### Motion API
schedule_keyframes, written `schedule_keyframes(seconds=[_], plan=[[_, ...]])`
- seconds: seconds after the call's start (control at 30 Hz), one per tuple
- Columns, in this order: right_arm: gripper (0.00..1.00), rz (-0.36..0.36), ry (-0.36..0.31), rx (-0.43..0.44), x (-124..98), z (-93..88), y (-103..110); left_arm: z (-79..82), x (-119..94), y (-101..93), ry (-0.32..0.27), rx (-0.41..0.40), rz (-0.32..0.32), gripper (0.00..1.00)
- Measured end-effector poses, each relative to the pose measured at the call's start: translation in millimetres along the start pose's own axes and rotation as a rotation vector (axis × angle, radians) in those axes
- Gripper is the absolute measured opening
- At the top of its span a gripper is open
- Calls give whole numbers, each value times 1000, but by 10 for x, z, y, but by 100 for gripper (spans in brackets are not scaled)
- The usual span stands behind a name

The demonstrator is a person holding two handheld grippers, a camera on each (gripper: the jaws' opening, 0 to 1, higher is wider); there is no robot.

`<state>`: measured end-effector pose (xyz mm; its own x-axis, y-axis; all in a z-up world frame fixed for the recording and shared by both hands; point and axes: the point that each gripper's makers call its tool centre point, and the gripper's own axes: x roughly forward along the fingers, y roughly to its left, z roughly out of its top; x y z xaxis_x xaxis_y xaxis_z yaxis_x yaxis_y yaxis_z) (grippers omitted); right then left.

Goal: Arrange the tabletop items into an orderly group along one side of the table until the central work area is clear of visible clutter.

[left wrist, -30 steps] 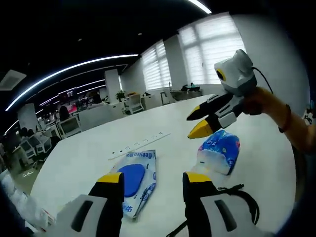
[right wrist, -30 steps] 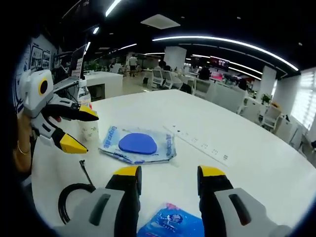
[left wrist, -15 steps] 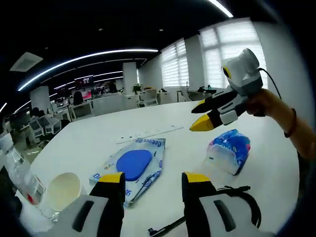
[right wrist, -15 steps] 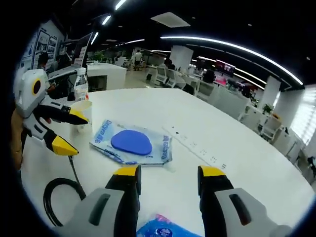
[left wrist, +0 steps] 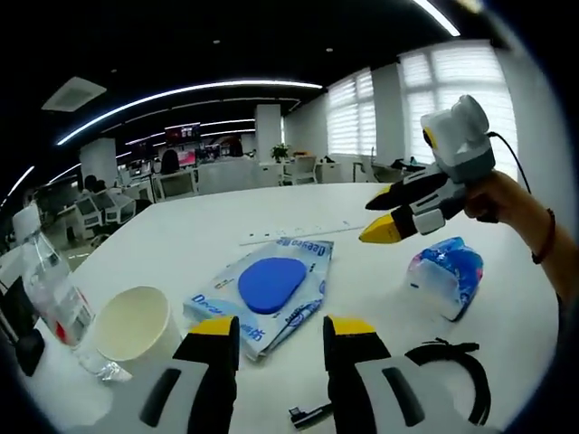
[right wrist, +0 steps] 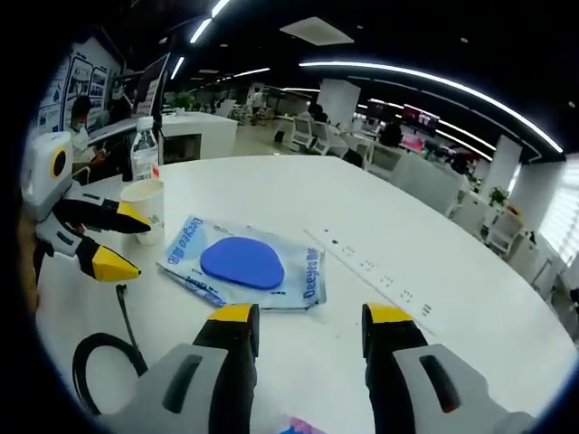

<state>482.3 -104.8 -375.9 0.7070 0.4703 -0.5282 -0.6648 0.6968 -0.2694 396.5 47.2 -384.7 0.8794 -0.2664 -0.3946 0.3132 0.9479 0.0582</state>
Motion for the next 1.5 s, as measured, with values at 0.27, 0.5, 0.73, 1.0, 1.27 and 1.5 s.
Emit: schedule_keyframes(seconds=[0.27,0.5,0.73,1.0,1.27,1.5], plan=[[44,10,4,10,173,-48,-18,-79,64,137,38,-107,56,29],[44,18,19,16,347,-90,-33,-153,117,156,57,-87,87,28],[44,42,18,25,484,-99,-2,-194,174,215,72,-76,111,28],[43,58,14,97,621,-103,-57,-254,241,138,96,-75,88,28],[38,82,32,203,746,-133,-21,-307,265,144,114,-84,87,28],[30,83,54,229,837,-205,6,-357,292,151,122,-85,88,25]])
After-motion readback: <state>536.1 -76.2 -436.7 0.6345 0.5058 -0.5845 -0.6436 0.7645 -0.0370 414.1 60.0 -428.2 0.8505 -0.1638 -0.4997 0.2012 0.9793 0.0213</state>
